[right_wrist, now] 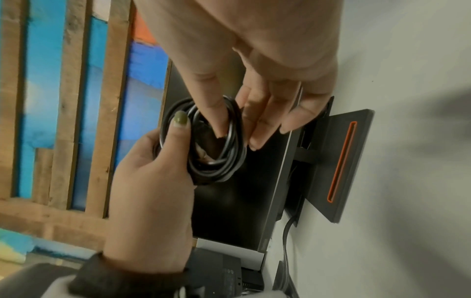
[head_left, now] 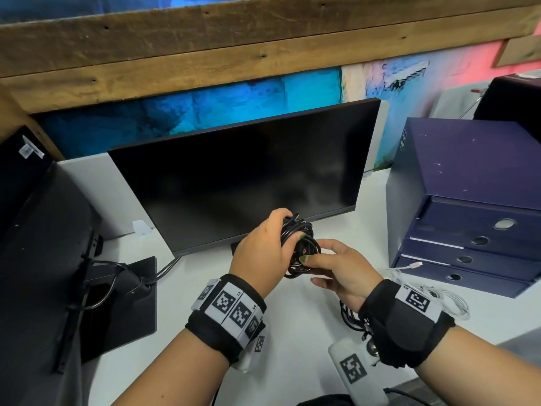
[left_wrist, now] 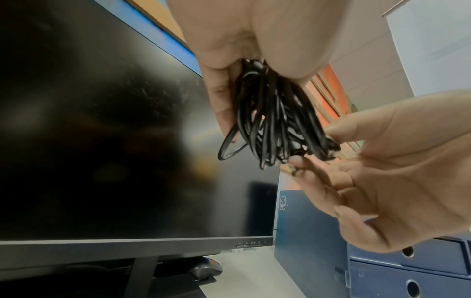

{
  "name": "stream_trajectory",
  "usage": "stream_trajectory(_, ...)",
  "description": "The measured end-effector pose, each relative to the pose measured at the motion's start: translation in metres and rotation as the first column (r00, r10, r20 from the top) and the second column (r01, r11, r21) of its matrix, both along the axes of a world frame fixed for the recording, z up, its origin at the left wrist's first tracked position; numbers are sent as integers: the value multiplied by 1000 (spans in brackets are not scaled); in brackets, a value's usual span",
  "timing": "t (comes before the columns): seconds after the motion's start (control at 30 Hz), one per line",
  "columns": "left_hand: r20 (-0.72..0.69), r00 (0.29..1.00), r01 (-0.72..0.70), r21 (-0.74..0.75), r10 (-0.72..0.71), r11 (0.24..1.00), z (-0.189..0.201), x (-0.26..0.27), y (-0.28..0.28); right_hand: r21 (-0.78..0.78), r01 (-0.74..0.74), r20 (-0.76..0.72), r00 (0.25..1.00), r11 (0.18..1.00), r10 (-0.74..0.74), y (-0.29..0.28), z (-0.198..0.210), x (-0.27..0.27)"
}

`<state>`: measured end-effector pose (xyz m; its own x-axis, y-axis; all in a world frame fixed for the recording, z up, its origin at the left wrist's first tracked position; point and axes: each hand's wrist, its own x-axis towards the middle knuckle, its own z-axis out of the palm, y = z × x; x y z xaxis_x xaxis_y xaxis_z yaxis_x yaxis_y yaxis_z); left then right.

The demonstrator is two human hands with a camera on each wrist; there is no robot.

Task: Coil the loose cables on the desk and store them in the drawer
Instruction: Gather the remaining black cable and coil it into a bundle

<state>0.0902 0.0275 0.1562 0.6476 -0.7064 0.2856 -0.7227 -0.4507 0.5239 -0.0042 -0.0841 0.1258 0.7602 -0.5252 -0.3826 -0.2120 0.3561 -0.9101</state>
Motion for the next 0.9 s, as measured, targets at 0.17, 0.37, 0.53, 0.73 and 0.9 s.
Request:
stream_trajectory(0.17, -95, 994, -60, -44, 56, 997, -2, 7, 3, -50, -9, 129, 992, 999, 15, 2, -2, -2)
stream_trajectory(0.37, -104, 994, -52, -62, 46, 997, -2, 11, 5, -182, -116, 206, 967, 976, 153, 2, 0, -7)
stream_trajectory(0.53, -129, 987, -113, -159, 93, 981, -6, 13, 6, -543, -37, 167, 974, 839, 152, 4, 2, -12)
stream_trajectory(0.73, -128, 988, -118, -223, 91, 968, -6, 8, 2, -831, -54, -87, 996, 553, -34, 3, 8, -9)
stream_trajectory(0.9, -182, 982, -86, -209, 47, 974, -10, 5, -1, -929, -238, -271, 959, 284, -83, 4, 10, -7)
